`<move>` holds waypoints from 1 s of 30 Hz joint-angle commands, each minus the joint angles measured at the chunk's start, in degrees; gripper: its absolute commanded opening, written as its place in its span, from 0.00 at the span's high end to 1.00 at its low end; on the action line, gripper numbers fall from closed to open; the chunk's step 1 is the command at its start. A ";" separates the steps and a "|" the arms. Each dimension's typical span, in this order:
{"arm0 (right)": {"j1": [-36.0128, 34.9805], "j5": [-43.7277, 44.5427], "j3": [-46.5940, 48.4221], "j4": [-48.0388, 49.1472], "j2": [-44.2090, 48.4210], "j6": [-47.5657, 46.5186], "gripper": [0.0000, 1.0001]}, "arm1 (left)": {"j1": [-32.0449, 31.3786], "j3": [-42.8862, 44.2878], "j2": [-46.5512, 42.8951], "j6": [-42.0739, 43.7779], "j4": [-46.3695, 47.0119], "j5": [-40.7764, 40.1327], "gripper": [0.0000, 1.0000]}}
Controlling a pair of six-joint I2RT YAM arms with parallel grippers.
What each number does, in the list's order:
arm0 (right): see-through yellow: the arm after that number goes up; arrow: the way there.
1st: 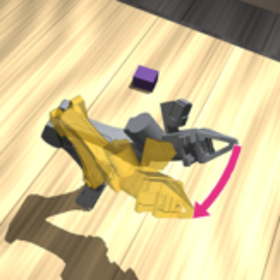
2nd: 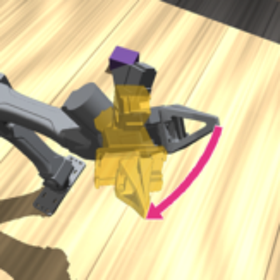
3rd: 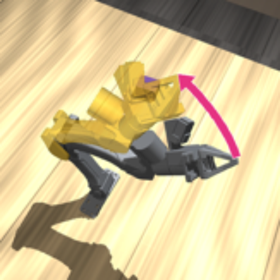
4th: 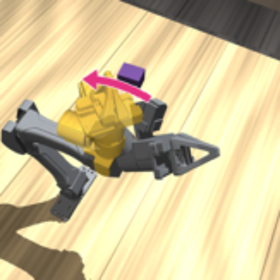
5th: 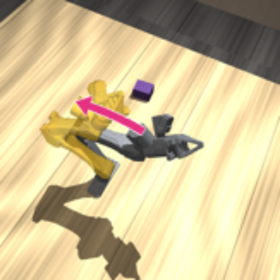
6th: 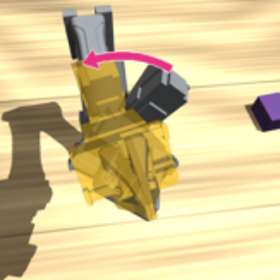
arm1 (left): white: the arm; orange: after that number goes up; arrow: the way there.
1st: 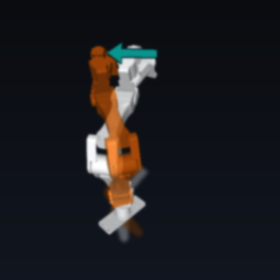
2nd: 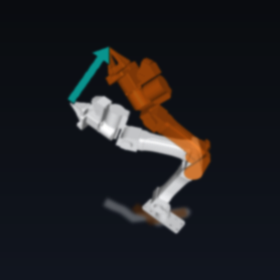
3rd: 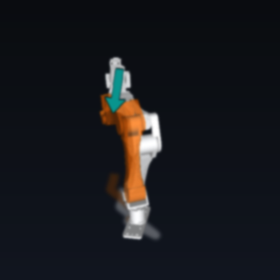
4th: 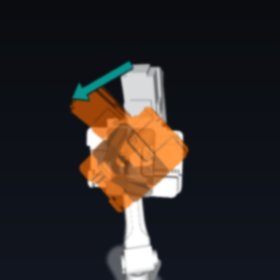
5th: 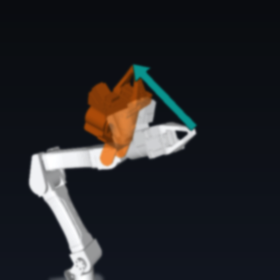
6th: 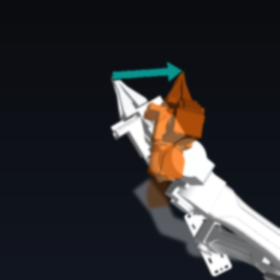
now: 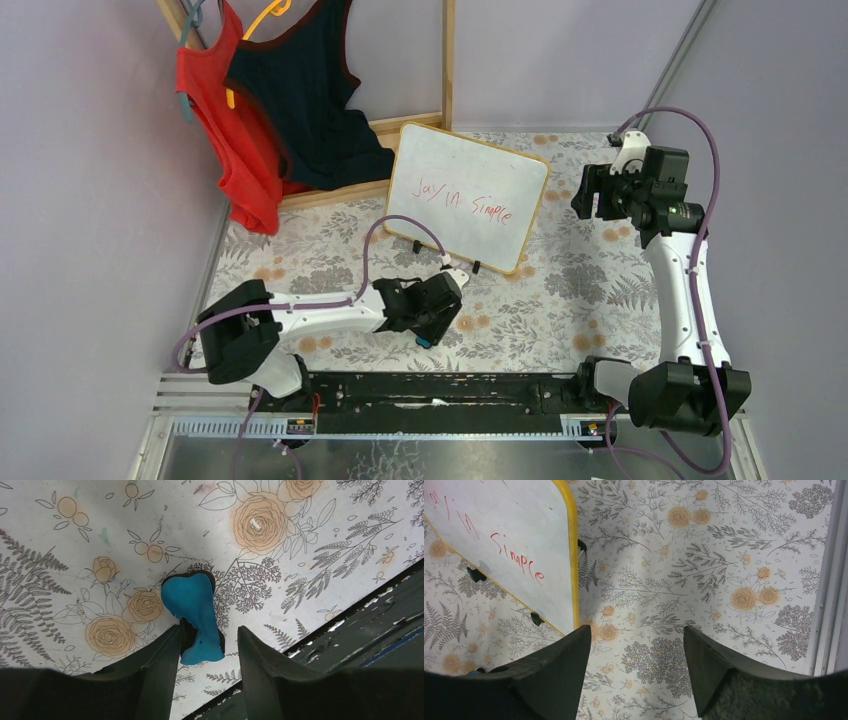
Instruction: Erase the whiteboard
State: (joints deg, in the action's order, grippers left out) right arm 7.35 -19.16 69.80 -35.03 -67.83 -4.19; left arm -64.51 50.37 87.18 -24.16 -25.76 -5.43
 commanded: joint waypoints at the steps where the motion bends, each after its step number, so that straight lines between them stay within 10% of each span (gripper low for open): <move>1: 0.20 -0.18 -0.25 2.45 0.86 0.64 0.25 | -0.29 1.90 -1.26 1.80 -2.03 -3.33 0.55; 30: 0.19 0.00 -0.98 3.16 0.94 0.33 0.24 | -0.27 1.72 2.24 1.93 0.96 -2.42 0.58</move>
State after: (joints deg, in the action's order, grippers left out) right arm 7.35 -19.14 68.69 -33.71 -67.77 -4.19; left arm -64.53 50.78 88.62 -22.61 -26.96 -7.94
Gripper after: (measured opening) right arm 0.755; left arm 0.425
